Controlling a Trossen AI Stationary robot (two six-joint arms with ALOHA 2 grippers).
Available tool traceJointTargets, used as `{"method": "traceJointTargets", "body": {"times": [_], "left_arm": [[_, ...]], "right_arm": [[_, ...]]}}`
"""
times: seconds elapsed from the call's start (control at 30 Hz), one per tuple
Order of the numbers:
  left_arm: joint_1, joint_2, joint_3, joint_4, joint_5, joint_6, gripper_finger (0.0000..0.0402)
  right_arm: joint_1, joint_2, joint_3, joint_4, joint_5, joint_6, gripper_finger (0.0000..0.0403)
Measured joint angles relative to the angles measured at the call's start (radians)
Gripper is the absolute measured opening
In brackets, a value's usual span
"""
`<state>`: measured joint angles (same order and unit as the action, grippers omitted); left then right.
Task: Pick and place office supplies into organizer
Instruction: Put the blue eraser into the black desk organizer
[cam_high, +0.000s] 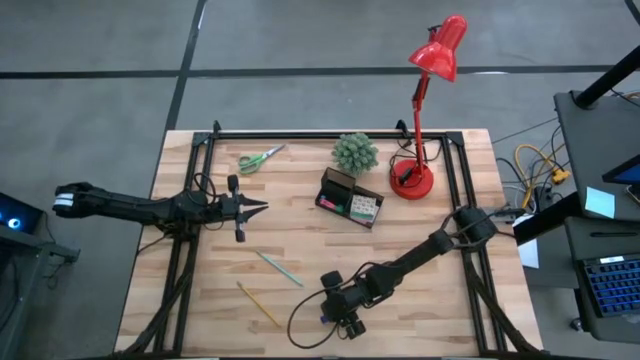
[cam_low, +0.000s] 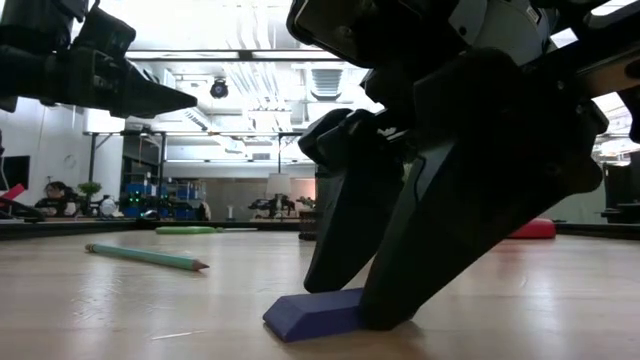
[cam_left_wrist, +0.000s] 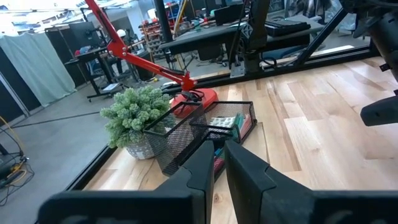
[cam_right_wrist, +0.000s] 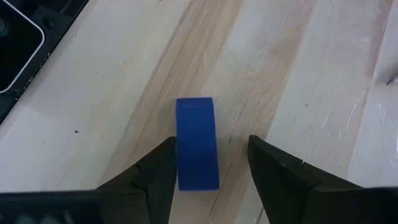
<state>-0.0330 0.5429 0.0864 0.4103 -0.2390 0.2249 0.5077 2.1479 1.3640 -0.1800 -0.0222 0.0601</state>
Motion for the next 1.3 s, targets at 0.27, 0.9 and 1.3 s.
{"method": "traceJointTargets", "body": {"times": [0.27,0.9,1.3], "left_arm": [[0.000,0.000,0.000,0.000,0.000,0.000,0.0026],[0.000,0.000,0.000,0.000,0.000,0.000,0.0026],[0.000,0.000,0.000,0.000,0.000,0.000,0.0026]], "right_arm": [[0.000,0.000,-0.001,-0.001,-0.004,0.034,0.0169],[0.003,-0.001,0.000,-0.044,-0.034,0.037,0.0109],[0.004,-0.002,-0.001,-0.046,-0.037,0.003,0.0081]]}}
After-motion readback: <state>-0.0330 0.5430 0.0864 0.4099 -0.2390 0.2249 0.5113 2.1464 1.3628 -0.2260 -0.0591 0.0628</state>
